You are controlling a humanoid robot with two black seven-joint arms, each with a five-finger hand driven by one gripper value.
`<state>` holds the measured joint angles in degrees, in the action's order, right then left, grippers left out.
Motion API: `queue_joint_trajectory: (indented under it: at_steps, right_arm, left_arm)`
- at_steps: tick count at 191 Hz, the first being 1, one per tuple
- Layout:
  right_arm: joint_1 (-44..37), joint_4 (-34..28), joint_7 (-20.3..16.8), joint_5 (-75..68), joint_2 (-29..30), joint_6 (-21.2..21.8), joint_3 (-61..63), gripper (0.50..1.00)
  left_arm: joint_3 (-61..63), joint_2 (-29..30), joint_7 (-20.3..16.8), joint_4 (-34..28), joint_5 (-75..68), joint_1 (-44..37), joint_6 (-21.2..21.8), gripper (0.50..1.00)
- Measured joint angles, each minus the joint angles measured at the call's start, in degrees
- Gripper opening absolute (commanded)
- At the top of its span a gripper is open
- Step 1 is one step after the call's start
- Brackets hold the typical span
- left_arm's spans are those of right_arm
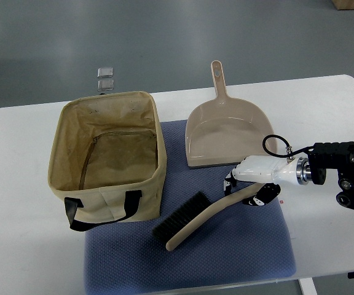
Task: Put pink broom in yellow bag with right hand
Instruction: 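Lift the brush with the right hand and swing it over the bag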
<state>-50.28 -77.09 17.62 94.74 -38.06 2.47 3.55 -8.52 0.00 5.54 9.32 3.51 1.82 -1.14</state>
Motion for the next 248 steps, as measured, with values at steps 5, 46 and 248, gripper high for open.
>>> queue_joint_trajectory:
  at_steps: [5, 46, 248]
  right_arm:
    - [0.0, 0.0, 0.0, 0.0, 0.0, 0.0, 0.0, 0.590]
    - [-0.2, -0.1, 0.2, 0.0, -0.4, 0.0, 0.1, 0.500]
    - [-3.7, -2.9, 7.6, -10.2, -10.1, 3.6, 10.1, 0.500]
  left_arm:
    - [0.0, 0.0, 0.0, 0.0, 0.0, 0.0, 0.0, 1.000]
    - [0.0, 0.0, 0.0, 0.0, 0.0, 0.0, 0.0, 1.000]
    - [0.0, 0.0, 0.0, 0.0, 0.0, 0.0, 0.0, 1.000]
